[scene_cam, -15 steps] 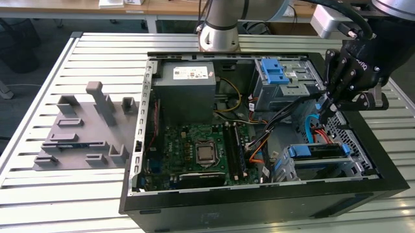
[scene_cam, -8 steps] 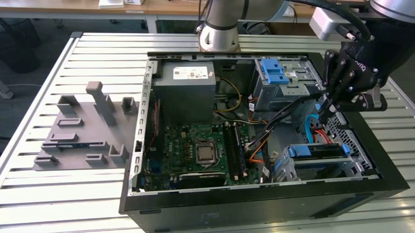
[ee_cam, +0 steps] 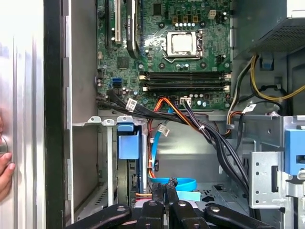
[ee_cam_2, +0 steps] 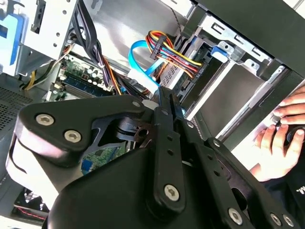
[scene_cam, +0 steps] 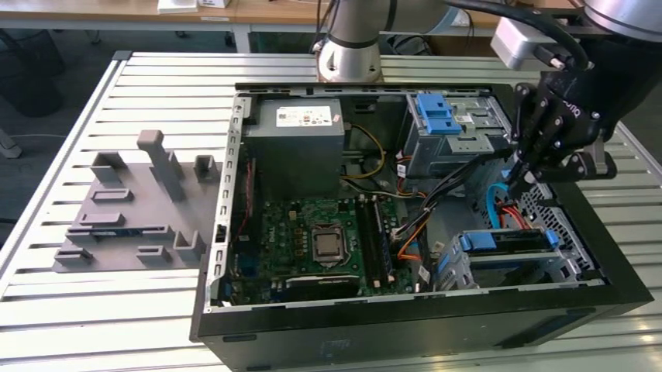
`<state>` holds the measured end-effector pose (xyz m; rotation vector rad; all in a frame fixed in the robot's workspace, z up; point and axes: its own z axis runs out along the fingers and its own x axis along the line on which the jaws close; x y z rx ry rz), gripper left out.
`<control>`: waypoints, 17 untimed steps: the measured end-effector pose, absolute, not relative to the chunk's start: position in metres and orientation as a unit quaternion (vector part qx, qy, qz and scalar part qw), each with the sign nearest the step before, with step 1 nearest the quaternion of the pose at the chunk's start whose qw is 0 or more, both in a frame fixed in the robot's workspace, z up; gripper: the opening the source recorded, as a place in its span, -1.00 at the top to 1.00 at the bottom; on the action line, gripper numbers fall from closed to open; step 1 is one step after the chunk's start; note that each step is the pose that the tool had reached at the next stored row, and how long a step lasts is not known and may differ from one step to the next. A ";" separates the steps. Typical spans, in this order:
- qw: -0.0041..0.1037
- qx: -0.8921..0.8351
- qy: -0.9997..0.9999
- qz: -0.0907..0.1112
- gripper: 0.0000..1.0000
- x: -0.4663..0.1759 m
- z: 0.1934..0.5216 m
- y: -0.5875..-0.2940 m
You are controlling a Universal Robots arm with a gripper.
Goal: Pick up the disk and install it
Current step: 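Insert the second disk wire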
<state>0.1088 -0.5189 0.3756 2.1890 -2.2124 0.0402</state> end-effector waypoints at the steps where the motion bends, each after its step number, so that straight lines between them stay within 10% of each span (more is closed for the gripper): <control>1: 0.016 0.705 -0.709 0.014 0.65 0.109 0.375 -0.519; 17: 0.019 0.713 -0.701 0.018 0.51 0.109 0.376 -0.515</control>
